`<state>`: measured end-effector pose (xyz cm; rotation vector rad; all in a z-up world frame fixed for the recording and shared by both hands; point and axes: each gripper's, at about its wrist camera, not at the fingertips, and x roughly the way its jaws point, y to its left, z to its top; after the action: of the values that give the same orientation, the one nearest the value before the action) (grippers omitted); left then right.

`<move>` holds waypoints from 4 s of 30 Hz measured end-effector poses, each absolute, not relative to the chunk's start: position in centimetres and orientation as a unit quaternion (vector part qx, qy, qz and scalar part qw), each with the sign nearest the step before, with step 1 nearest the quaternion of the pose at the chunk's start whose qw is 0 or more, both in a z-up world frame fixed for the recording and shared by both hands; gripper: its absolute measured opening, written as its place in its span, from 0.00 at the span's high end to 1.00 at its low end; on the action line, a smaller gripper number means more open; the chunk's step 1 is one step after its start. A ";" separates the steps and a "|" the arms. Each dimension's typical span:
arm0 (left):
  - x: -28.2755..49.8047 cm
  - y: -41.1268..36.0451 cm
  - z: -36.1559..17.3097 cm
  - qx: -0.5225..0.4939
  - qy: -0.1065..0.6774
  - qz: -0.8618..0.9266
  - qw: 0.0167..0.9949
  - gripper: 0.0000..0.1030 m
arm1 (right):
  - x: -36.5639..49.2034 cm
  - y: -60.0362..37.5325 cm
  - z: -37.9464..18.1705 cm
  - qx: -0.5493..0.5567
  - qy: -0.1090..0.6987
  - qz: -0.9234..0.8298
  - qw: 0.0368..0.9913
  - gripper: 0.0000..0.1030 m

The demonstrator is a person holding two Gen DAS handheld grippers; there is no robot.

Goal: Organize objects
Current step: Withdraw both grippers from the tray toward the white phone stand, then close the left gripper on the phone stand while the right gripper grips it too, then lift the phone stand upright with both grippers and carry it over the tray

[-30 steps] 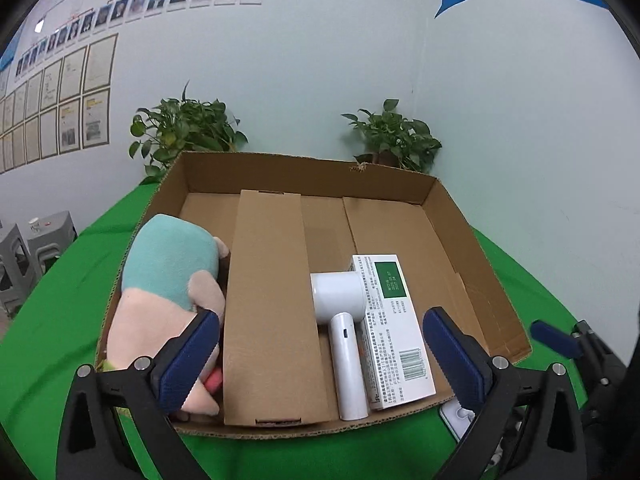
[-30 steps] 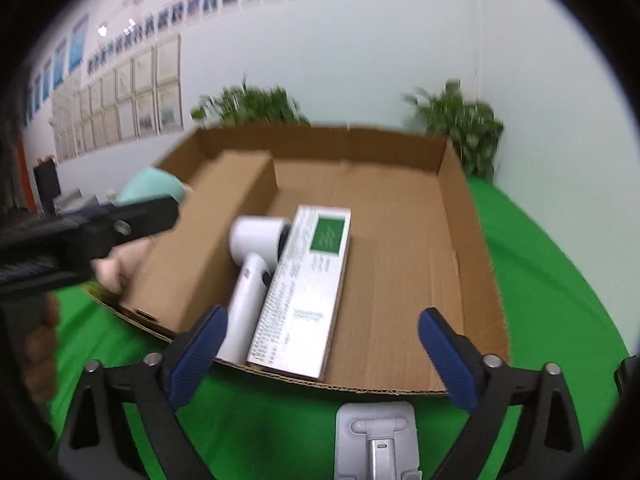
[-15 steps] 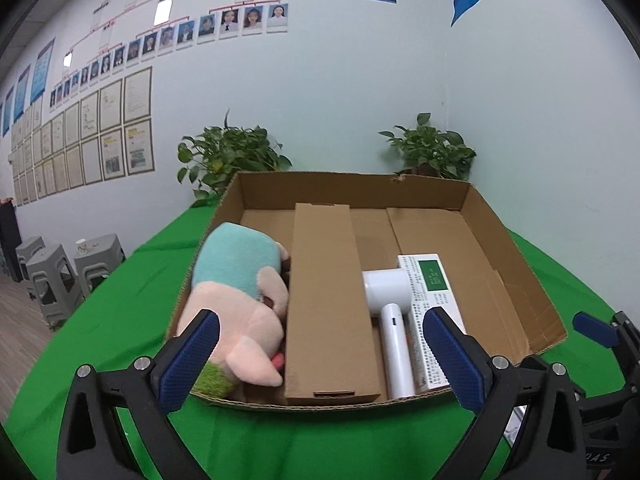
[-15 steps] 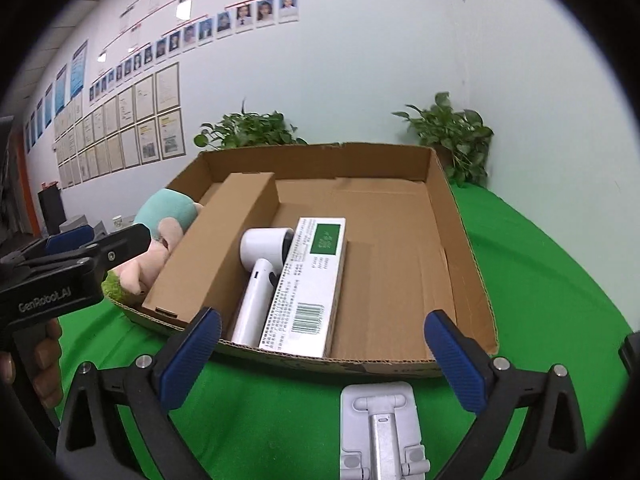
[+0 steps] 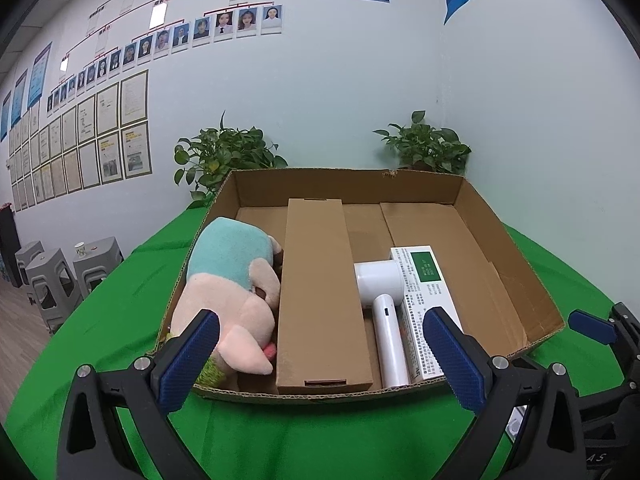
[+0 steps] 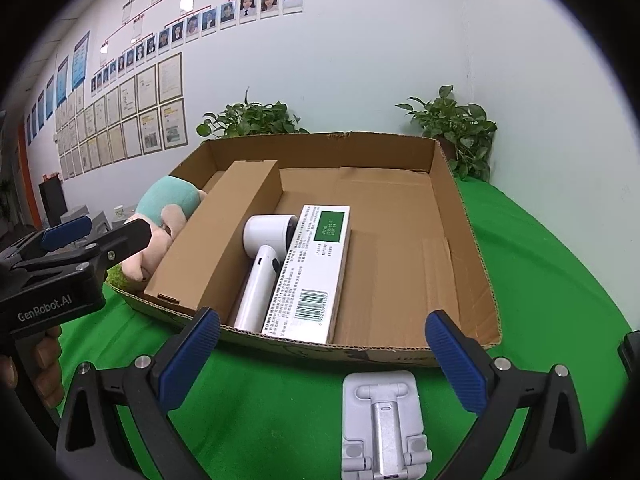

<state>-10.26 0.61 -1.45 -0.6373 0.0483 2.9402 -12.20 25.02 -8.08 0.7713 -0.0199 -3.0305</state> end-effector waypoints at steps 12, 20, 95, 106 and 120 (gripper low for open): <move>-9.9 1.3 -2.6 -0.226 0.030 0.970 0.084 0.00 | -11.5 25.5 -8.4 0.254 0.004 -0.967 -0.013 0.01; -9.9 -2.8 -2.4 -0.215 0.075 0.973 0.046 0.00 | -10.7 27.6 -10.0 0.289 -0.005 -0.957 0.007 0.01; -8.0 4.1 -12.8 -0.482 -0.133 0.808 0.314 0.61 | -7.3 22.9 -16.3 0.441 -0.095 -0.878 0.162 0.36; -7.1 5.5 -9.5 -0.446 -0.094 0.820 0.346 0.71 | -7.7 23.2 -14.8 0.422 -0.086 -0.889 0.158 0.37; -8.9 6.8 -2.7 -0.389 -0.064 0.835 0.384 0.73 | -9.3 24.1 -9.8 0.349 -0.067 -0.923 0.148 0.37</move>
<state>-8.85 6.84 -2.68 -0.9920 -0.1632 2.1285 -9.28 24.05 -9.77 1.0043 -0.1922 -2.6545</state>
